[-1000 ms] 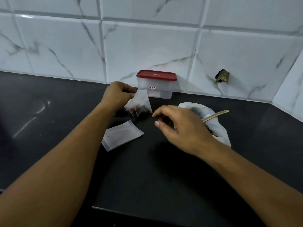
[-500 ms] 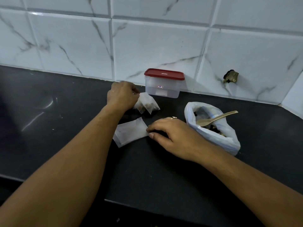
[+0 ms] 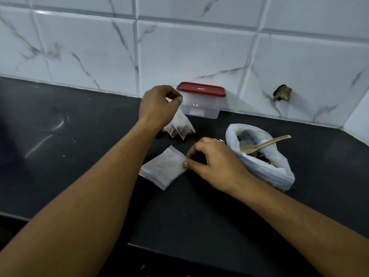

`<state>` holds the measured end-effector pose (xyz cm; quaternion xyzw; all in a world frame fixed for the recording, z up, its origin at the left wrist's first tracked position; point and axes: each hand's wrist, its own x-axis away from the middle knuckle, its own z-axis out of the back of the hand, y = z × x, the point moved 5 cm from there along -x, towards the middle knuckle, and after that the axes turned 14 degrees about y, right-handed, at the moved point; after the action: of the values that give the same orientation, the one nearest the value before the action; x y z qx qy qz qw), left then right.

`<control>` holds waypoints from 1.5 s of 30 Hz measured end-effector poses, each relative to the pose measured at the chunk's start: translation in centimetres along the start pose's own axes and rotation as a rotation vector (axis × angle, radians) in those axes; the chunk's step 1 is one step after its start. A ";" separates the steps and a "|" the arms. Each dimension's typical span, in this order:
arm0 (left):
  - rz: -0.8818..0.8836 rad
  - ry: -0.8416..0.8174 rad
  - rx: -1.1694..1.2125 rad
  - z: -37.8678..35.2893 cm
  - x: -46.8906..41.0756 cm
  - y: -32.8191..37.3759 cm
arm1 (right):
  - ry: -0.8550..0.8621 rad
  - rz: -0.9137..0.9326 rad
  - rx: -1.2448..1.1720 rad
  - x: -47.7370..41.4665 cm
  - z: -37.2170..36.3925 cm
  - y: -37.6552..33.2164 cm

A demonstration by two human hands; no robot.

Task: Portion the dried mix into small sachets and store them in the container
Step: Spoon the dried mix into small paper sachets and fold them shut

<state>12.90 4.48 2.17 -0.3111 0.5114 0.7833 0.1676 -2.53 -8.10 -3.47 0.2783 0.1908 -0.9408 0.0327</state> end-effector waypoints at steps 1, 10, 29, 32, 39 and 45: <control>0.001 0.003 0.014 0.0 0.1 0.1 | 0.010 -0.015 -0.036 0.0 0.1 0.1; 0.042 -0.043 0.155 -0.7 0.4 0.6 | 0.113 -0.033 -0.271 0.3 1.7 0.2; 0.262 -0.794 0.467 -2.6 4.7 4.0 | 0.482 -0.035 -0.488 -0.7 8.7 2.5; 0.263 -0.823 0.517 -2.8 5.0 4.8 | 0.528 -0.086 -0.439 -0.8 9.1 3.9; 0.234 -0.896 0.548 -2.9 6.2 6.5 | 0.601 -0.014 -0.338 -0.9 9.7 3.7; 0.244 -0.916 0.586 -3.3 7.0 7.3 | 0.590 -0.023 -0.348 -0.8 9.7 3.8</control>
<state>4.50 -1.98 1.67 0.1823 0.6152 0.6772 0.3601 -6.16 -15.31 3.14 0.5263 0.3529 -0.7735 0.0126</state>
